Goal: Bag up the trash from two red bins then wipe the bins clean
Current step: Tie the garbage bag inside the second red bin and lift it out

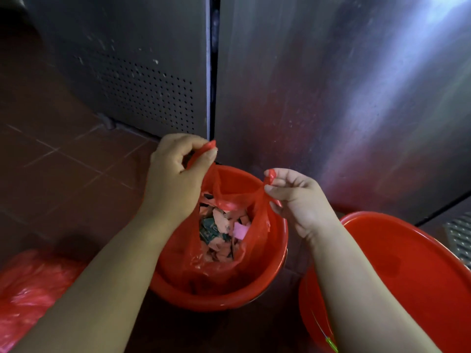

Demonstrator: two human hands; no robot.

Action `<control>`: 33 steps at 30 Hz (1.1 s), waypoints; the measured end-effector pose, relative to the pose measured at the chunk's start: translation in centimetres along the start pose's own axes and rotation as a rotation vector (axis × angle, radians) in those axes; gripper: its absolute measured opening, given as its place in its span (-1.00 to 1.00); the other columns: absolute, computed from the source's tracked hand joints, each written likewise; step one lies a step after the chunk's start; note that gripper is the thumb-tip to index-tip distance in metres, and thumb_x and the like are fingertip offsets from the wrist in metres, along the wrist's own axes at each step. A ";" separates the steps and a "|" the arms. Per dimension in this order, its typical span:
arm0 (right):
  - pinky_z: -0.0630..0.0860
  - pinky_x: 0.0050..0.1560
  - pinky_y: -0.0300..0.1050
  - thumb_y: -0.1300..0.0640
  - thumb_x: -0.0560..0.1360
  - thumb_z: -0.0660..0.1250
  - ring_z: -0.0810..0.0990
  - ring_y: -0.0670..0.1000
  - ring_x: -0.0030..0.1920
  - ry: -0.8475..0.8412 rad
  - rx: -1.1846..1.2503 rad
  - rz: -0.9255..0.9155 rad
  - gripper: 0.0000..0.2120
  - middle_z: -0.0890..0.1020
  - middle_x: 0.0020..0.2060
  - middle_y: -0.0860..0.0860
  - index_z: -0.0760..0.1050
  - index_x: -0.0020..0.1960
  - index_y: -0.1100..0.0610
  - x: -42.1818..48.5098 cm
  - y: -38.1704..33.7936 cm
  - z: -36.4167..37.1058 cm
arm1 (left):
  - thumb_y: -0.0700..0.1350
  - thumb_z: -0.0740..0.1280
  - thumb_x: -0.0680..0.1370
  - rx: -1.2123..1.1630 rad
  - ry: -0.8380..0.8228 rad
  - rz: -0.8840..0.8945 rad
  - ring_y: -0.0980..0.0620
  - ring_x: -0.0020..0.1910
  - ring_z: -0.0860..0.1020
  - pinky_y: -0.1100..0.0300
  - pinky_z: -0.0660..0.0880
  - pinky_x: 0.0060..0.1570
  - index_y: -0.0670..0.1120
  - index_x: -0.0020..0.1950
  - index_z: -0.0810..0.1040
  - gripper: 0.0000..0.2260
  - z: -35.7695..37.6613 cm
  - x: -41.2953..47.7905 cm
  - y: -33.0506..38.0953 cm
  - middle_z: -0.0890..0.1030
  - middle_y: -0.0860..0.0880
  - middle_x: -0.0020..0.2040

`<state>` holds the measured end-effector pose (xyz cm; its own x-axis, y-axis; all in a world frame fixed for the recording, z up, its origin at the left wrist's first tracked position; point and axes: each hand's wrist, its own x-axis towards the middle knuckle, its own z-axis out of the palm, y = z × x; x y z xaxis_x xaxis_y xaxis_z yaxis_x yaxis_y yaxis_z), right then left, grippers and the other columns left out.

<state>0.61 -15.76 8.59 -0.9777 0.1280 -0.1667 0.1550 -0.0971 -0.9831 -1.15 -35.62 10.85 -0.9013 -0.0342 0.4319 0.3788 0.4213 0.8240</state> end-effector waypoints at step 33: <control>0.38 -0.36 -0.23 0.39 0.55 0.19 0.45 -0.18 -0.47 0.033 -0.191 -0.139 -0.66 0.57 -0.32 -0.01 0.55 0.03 -0.01 1.7 1.8 1.3 | -0.17 0.29 0.56 -0.317 -0.288 -0.260 0.24 -0.45 0.46 0.37 0.35 -0.33 0.06 0.04 0.48 -0.86 4.9 -1.4 -1.5 0.62 -0.02 -0.30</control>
<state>-0.94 -16.96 6.62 -0.9868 0.1595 -0.0281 0.0464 0.1123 -0.9926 -1.46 -31.78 7.22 -0.9790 0.1684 0.1152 0.1386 0.1347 0.9811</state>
